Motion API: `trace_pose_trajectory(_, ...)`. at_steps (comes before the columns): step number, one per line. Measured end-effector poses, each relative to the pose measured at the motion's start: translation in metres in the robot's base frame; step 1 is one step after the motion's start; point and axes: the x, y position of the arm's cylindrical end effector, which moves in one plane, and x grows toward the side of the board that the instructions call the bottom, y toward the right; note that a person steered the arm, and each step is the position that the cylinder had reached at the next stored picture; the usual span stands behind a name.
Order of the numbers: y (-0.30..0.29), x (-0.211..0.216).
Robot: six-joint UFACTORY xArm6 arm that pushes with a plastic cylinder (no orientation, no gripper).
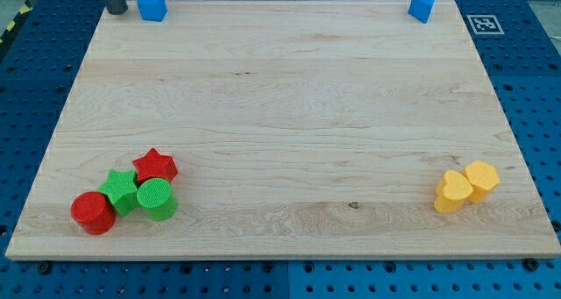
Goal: Move the cube towards the center
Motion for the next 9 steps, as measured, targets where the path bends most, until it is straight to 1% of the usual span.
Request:
trace_pose_trajectory(1,0.029,-0.008)
trace_pose_trajectory(5,0.152,-0.003)
trace_pose_trajectory(7,0.197,0.0)
trace_pose_trajectory(9,0.205,0.041)
